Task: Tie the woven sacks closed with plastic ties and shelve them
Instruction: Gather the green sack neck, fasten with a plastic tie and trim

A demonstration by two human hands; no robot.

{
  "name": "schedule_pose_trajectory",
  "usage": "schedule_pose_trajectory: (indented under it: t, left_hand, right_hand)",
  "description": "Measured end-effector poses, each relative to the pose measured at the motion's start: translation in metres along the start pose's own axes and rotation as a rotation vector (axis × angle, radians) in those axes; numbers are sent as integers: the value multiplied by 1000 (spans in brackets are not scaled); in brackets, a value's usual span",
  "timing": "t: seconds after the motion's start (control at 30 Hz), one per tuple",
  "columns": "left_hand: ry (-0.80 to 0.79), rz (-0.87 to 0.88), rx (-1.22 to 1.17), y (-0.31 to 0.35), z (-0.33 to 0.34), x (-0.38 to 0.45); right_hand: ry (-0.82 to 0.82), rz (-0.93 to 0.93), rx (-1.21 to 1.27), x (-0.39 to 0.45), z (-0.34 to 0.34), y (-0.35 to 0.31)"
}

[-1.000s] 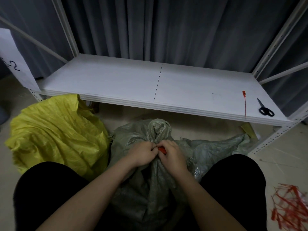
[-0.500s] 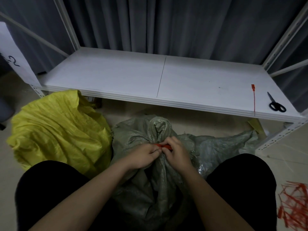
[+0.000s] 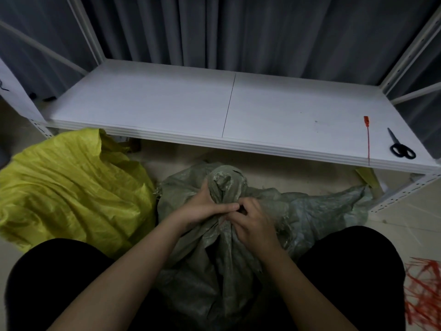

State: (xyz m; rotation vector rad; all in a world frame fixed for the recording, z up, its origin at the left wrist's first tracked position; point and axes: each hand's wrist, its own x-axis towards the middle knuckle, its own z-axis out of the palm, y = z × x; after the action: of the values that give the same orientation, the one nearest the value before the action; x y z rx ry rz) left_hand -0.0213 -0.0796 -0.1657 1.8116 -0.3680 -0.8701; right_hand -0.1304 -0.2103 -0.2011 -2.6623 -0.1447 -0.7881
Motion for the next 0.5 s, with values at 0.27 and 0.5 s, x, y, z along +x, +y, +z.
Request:
schedule_pose_trajectory:
  t: [0.27, 0.5]
  left_hand:
    - [287, 92, 51, 1, 15, 22]
    - [521, 77, 78, -3, 26, 19]
  right_hand:
    - [76, 263, 212, -4, 0, 2]
    - [125, 733, 247, 9, -14, -31]
